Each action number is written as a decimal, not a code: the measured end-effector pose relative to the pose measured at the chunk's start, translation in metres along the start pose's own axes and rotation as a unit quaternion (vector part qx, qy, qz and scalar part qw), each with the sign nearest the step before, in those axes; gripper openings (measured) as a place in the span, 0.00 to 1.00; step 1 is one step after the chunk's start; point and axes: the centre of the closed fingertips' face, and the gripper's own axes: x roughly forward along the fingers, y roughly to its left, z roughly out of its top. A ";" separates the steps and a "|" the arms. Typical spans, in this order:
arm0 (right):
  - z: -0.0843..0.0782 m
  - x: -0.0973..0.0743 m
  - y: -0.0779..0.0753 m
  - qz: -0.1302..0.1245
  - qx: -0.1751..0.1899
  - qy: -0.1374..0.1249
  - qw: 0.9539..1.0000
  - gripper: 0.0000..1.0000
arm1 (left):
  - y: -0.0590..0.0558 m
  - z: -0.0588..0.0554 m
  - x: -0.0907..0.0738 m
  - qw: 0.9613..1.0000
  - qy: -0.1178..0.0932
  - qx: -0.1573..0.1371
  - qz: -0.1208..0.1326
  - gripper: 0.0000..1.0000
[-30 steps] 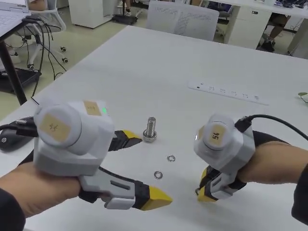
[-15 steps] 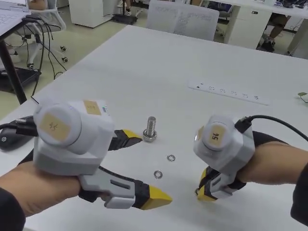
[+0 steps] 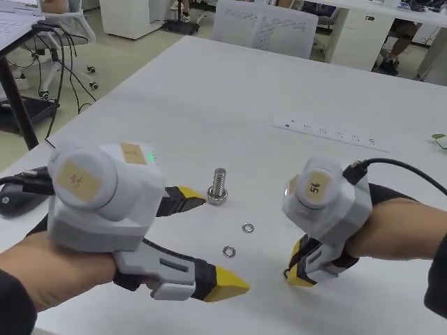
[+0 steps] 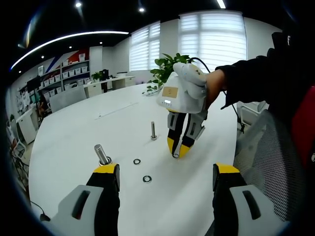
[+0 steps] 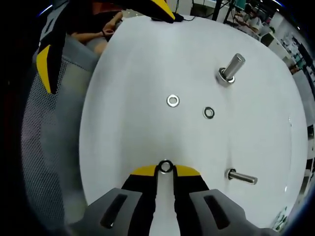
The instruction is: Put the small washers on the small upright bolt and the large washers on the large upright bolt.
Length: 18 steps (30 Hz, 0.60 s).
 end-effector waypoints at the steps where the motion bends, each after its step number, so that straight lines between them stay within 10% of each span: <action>1: -0.001 -0.002 -0.001 -0.001 0.001 0.001 1.000 0.13 | 0.000 0.000 0.000 1.000 0.000 0.000 0.000 0.77; 18: -0.013 -0.048 -0.028 -0.033 0.030 -0.015 0.999 0.13 | 0.000 -0.002 0.002 1.000 0.002 0.000 -0.002 0.77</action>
